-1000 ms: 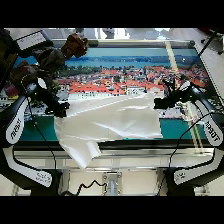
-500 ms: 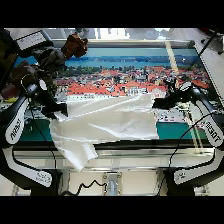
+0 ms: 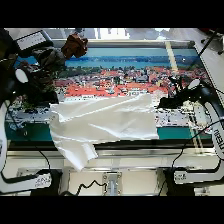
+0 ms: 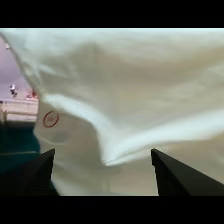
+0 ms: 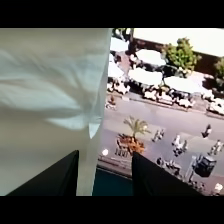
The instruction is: Fold the shirts.
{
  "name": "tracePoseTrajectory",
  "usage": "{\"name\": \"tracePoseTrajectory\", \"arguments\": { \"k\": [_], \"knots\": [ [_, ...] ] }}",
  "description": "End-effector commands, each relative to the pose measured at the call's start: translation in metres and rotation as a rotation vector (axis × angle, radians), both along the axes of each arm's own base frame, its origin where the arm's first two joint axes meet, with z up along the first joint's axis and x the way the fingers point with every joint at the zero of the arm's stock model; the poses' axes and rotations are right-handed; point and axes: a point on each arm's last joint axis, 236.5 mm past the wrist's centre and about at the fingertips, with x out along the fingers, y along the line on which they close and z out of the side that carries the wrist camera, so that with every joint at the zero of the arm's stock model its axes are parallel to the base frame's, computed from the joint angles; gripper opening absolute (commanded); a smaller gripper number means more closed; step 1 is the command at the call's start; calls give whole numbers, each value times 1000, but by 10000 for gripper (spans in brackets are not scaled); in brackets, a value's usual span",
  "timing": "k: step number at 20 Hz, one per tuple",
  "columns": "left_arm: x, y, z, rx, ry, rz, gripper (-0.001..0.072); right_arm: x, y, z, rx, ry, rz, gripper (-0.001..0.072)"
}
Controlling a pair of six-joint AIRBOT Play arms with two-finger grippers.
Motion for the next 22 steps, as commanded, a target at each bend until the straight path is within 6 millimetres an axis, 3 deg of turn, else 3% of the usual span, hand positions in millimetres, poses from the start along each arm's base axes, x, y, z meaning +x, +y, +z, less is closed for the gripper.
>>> {"name": "tracePoseTrajectory", "arguments": {
  "k": [1, 3, 4, 8, 12, 16, 19, 22],
  "knots": [
    [-55, 29, 14, 35, -47, 105, 697, -26, -9, 14, 73, -16, -61, 385],
    [-109, 20, -22, -69, 20, 201, 697, -52, -4, 9, 174, -23, -116, 385],
    [-125, 8, -40, -144, 25, 252, 696, -62, -2, 4, 212, -31, -150, 385],
    [-139, -17, -81, -289, -12, 386, 696, -84, 13, -19, 333, -18, -259, 385],
    [-143, -18, -84, -293, 3, 393, 696, -92, 29, -28, 402, 11, -316, 385],
    [-173, -30, -86, -314, 142, 384, 696, -110, 42, -35, 446, 81, -340, 385],
    [-197, -18, -92, -243, 243, 435, 696, -115, 47, -33, 466, 108, -334, 385],
    [-200, -17, -92, -239, 258, 467, 696, -114, 48, -31, 476, 106, -339, 385]
  ]
}}
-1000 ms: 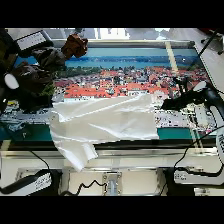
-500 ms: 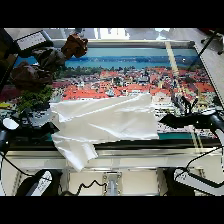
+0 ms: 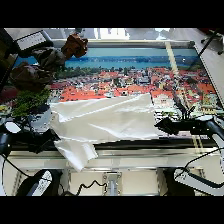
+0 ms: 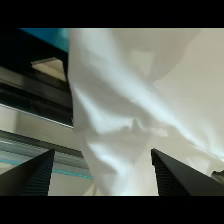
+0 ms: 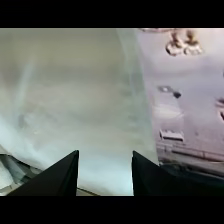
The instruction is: Fold the shirts.
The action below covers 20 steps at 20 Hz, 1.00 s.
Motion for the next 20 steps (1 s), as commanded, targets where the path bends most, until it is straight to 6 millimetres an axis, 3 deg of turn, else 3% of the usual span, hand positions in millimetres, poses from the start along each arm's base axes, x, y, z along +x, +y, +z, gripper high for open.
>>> {"name": "tracePoseTrajectory", "arguments": {
  "k": [1, 4, 8, 11, 13, 16, 17, 20],
  "knots": [
    [-11, 0, -1, 0, 56, 33, 694, 0, 5, 3, 30, 4, -13, 385],
    [-10, -11, 3, -52, 64, 58, 579, 0, 6, 5, 38, 5, -12, 385],
    [-23, -35, 13, -157, 120, 47, 578, -4, 10, 7, 53, 13, 4, 385],
    [-48, -22, 10, -97, 221, 20, 578, -6, 9, 6, 49, 18, 12, 385],
    [-52, -19, 10, -84, 238, 14, 579, -6, 9, 6, 48, 19, 13, 385],
    [-47, -20, 2, -78, 220, 44, 568, -7, 10, 6, 52, 21, 15, 384],
    [-52, -22, -4, -68, 229, 28, 532, -7, 11, 7, 56, 22, 16, 385],
    [-51, -32, -24, -57, 199, 18, 530, -10, 14, 9, 72, 28, 24, 384]
  ]
}}
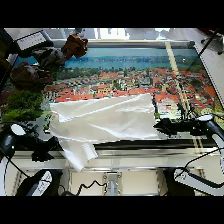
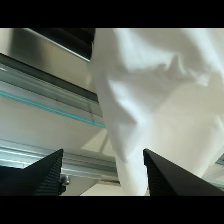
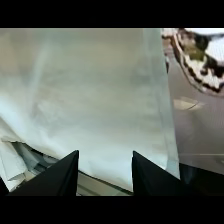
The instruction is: Fold the shirts.
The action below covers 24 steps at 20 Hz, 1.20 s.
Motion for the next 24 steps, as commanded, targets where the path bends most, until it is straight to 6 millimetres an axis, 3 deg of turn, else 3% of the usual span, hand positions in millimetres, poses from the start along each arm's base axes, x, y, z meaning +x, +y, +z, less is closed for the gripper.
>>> {"name": "tracePoseTrajectory", "arguments": {
  "k": [1, 4, 6, 13, 14, 15, 18, 21, 24],
  "knots": [
    [10, -6, -18, 22, -61, 16, 530, -4, 2, 2, 12, 10, 14, 384],
    [36, -10, -19, 10, -155, 74, 530, -8, 1, 0, 4, 27, 21, 384],
    [43, -14, -21, -10, -165, 96, 510, -9, 1, -1, -1, 34, 21, 385],
    [23, -37, -45, -61, -21, -12, 503, -13, 3, 1, 14, 46, 29, 384],
    [25, -37, -45, -60, -30, -7, 480, -12, 2, 0, 11, 45, 27, 383],
    [27, -37, -45, -60, -36, -3, 406, -12, 2, 0, 10, 44, 25, 381],
    [27, -37, -45, -62, -42, -14, 15, -20, -1, -4, -13, 65, 54, 381],
    [27, -37, -45, -67, -47, -26, 20, -37, -14, -17, -88, 142, 74, 384],
    [27, -38, -44, -69, -45, -29, 20, -44, -13, -16, -80, 175, 80, 384]
  ]
}}
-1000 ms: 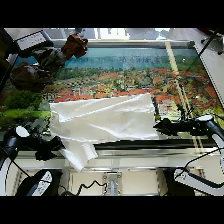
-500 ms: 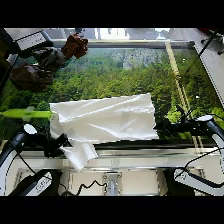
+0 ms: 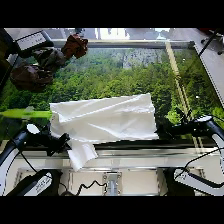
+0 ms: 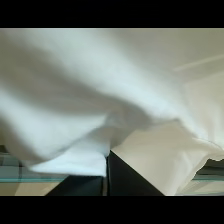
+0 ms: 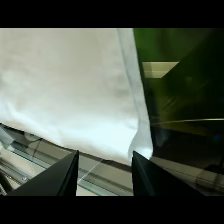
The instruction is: Fold the shirts.
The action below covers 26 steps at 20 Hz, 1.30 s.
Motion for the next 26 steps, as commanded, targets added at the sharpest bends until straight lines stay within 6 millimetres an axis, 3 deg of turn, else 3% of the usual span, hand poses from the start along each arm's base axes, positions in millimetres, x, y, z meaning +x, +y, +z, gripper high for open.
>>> {"name": "tracePoseTrajectory", "arguments": {
  "k": [1, 7, 10, 11, 15, 18, 21, 26],
  "knots": [
    [1, 1, -1, 4, -10, -10, 19, -13, -2, -2, -11, 55, 18, 384],
    [3, -3, 1, -14, -21, -15, 20, -13, -5, -5, -30, 84, -15, 384],
    [6, -8, 3, -39, -35, -14, 20, -37, -24, -16, -124, 175, 26, 384],
    [7, -10, 4, -48, -42, -18, 20, -36, -28, -19, -147, 177, 19, 384],
    [9, -10, 4, -50, -47, -15, 20, -6, -28, -23, -145, 93, -80, 384],
    [10, -13, 5, -63, -52, -7, 20, 3, -12, -25, -54, 86, -90, 385],
    [9, -15, 6, -72, -49, -15, 20, 4, 5, -31, 2, 95, -57, 386],
    [8, -15, 7, -75, -46, -20, 20, 7, 1, -38, -32, 82, -51, 385]
  ]
}}
